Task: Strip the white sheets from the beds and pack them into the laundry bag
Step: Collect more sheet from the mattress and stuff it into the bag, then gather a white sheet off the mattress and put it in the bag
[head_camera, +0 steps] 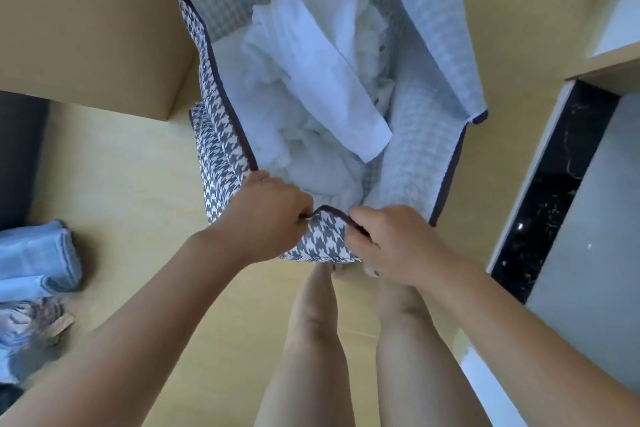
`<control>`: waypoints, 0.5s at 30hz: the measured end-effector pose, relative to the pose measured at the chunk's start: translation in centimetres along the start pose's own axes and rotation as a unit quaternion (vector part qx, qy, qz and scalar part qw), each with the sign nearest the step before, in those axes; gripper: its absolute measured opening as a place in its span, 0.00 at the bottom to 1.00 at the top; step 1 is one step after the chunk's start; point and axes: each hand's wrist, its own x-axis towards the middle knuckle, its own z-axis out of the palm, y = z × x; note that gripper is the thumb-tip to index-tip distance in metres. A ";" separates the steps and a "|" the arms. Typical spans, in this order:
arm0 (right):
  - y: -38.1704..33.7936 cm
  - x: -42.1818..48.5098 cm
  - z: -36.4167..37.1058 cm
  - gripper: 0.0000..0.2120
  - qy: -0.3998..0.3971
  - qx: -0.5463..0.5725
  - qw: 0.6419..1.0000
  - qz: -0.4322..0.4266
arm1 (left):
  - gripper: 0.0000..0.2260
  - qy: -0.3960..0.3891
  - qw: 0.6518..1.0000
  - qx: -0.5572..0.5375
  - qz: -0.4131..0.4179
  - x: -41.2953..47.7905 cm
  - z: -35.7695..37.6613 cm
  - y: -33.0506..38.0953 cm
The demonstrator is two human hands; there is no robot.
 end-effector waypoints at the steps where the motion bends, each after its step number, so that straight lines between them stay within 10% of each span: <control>1: -0.1 0.4 -0.1 0.19 -0.028 0.007 0.999 0.022 | 0.10 -0.004 1.000 0.002 -0.020 0.1 0.0 0.2; 8: 1.7 -0.5 -1.1 0.24 -0.177 -0.003 0.982 0.062 | 0.12 0.026 0.995 -0.070 -0.066 -1.4 1.5 1.7; 15: 0.6 -1.0 -2.8 0.20 -0.126 -0.011 0.992 0.008 | 0.21 0.166 0.968 -0.159 -0.104 -3.3 1.4 3.8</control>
